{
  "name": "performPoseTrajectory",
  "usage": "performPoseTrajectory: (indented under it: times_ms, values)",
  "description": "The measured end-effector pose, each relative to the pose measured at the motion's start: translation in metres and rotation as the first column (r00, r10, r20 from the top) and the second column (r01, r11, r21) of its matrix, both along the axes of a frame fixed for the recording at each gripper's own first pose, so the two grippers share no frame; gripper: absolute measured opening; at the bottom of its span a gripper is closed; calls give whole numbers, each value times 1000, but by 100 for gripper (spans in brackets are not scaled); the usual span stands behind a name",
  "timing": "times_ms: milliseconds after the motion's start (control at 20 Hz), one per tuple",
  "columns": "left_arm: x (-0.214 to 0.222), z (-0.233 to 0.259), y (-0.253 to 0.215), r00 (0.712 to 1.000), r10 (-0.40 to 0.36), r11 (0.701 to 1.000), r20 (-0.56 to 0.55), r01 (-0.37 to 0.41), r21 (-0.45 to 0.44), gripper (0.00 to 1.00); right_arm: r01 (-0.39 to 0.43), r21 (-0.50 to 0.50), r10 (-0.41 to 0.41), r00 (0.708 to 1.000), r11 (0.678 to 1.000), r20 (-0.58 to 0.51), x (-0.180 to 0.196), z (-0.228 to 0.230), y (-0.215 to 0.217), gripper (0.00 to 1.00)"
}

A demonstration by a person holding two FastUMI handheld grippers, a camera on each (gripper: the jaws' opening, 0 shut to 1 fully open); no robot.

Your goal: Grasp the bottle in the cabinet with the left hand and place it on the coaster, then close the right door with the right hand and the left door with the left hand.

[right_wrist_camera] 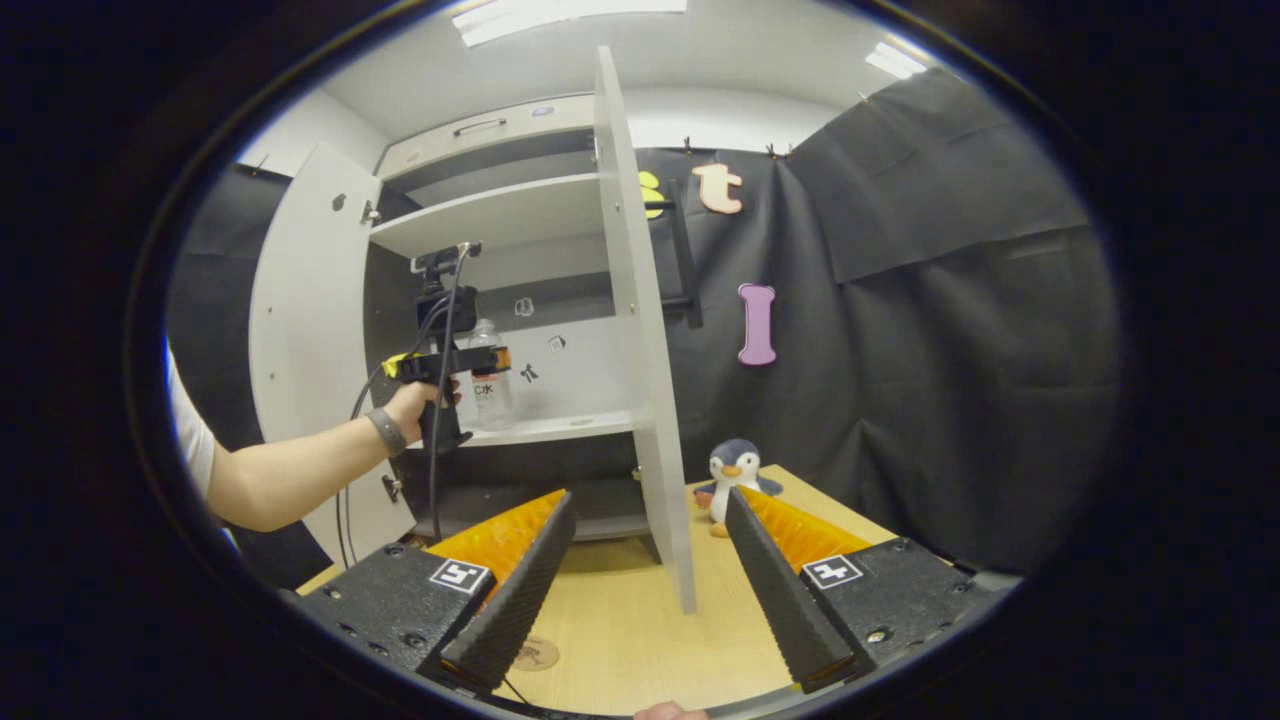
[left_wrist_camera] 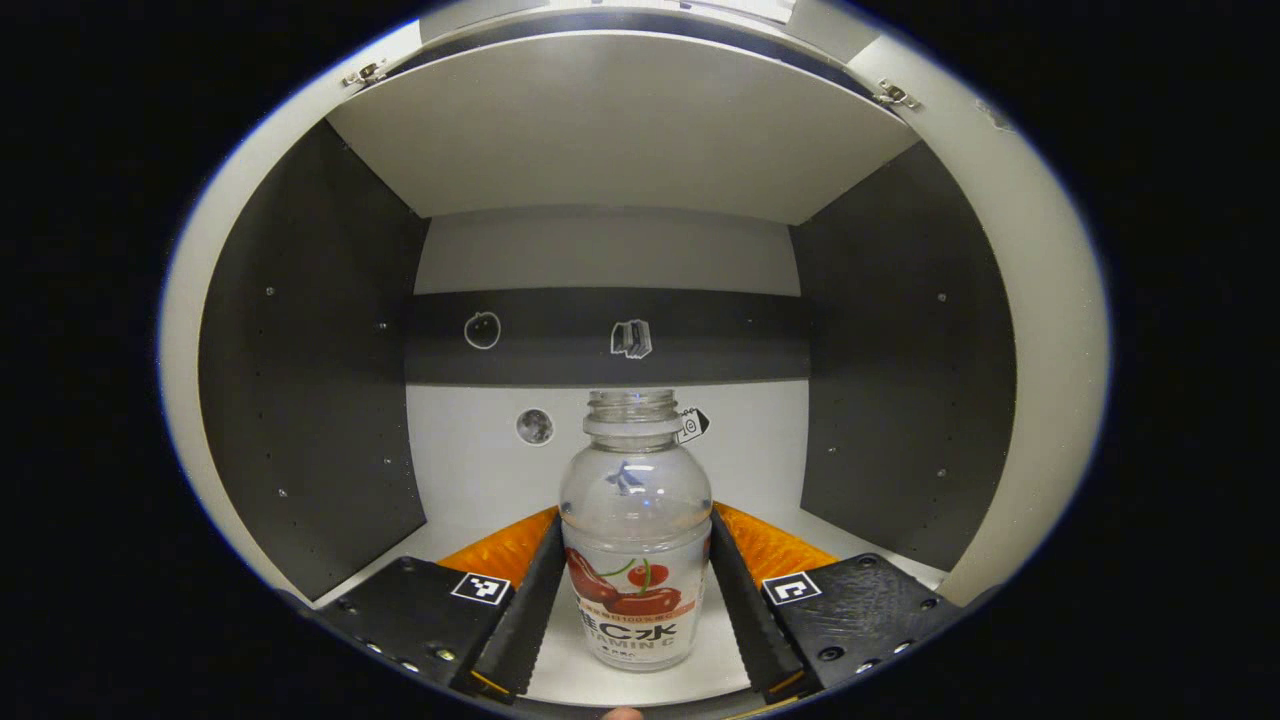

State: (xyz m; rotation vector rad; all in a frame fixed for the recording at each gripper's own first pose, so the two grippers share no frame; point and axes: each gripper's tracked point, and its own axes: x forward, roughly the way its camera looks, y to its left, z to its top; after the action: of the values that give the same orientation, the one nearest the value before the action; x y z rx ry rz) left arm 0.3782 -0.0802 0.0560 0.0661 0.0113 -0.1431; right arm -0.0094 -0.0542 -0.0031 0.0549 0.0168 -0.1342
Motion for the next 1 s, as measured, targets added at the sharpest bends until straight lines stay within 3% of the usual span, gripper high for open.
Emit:
performPoseTrajectory:
  times_ms: [100, 150, 400, 450, 700, 1000]
  values:
    - [-22, 10, -3, 1000, -24, 1000, 15, 24, -1, 76, -19, 1, 19, 1000, 1000, 3, 0, 1, 3, 95]
    - [-35, 13, -5, 999, -39, 999, 19, 39, -6, 76, -31, -1, 31, 1000, 1000, 6, 0, 2, 5, 99]
    - [-107, 4, 0, 996, -85, 995, 18, 85, -42, 76, -79, -32, 80, 997, 996, 23, 0, 10, 12, 99]
    - [-123, -5, 0, 996, -90, 994, 8, 90, -54, 76, -89, -39, 90, 996, 995, 26, -1, 12, 14, 95]
    - [-196, -59, 1, 996, -83, 992, 15, 84, -93, 76, -112, -54, 113, 993, 992, 32, -3, 21, 17, 99]
    - [-265, -144, -13, 999, -44, 997, 2, 44, -70, 77, -112, -69, 115, 992, 991, 41, -6, 35, 20, 99]
